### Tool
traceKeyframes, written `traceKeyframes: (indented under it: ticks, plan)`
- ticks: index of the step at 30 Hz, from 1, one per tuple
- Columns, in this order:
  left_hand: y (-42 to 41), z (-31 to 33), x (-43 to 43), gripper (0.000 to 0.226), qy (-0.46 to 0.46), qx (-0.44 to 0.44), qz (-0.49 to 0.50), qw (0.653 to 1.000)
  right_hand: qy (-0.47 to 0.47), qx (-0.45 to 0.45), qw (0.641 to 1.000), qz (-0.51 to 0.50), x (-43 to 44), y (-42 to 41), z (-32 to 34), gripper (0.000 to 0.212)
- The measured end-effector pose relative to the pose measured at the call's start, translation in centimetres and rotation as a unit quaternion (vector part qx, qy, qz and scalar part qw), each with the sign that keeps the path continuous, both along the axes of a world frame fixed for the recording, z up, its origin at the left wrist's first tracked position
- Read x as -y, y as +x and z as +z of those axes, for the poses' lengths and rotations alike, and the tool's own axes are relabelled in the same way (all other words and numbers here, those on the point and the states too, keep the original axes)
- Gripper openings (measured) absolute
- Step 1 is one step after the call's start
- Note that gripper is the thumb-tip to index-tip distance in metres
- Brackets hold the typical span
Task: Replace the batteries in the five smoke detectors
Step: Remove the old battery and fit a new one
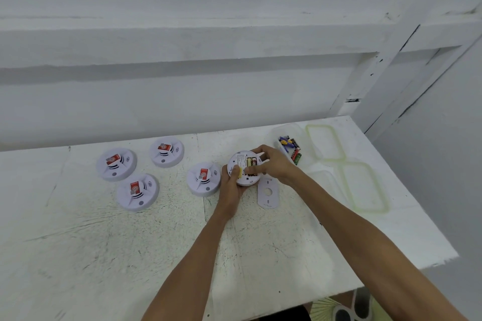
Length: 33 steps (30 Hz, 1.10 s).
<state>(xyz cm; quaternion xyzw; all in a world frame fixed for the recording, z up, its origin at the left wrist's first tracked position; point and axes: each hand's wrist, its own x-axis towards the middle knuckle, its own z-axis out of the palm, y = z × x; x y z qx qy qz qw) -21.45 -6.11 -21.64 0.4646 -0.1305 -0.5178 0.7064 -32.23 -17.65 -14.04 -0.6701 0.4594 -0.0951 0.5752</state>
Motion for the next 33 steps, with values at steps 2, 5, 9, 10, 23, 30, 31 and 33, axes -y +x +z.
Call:
traceKeyframes:
  ticks: [2,5,9,10,23,30,31,33]
  plan:
    - [0.0,0.0,0.0,0.027,0.009,0.009,0.007,1.000,-0.011,-0.004,1.000,0.004,0.1,0.2,-0.2,0.049]
    - [0.1,-0.2,0.0,0.029,0.007,0.014,0.008,1.000,-0.019,0.011,1.000,-0.002,0.1,0.3,-0.5,0.036]
    - [-0.1,-0.1,0.1,0.031,0.012,0.029,0.008,0.999,-0.028,-0.010,0.999,-0.033,0.1,0.4,-0.6,0.021]
    - [-0.1,-0.3,0.2,0.032,0.009,0.026,0.009,1.000,-0.047,-0.018,0.998,-0.037,0.0,0.5,-0.8,0.020]
    - [0.0,0.0,-0.3,0.064,0.029,0.139,0.002,0.990,-0.109,-0.027,0.993,0.031,-1.1,0.5,-0.7,0.036]
    - [-0.1,0.1,-0.4,0.052,0.028,0.170,-0.006,0.985,-0.103,-0.006,0.993,-0.057,-2.6,-0.8,-0.4,0.035]
    - [-0.1,0.1,-0.4,0.054,0.028,0.169,-0.003,0.985,-0.107,-0.007,0.990,-0.090,-3.1,-0.8,-0.2,0.035]
    - [-0.1,0.0,-0.4,0.062,0.031,0.167,0.004,0.985,-0.196,-0.040,0.972,-0.122,-3.8,-1.0,-0.5,0.034]
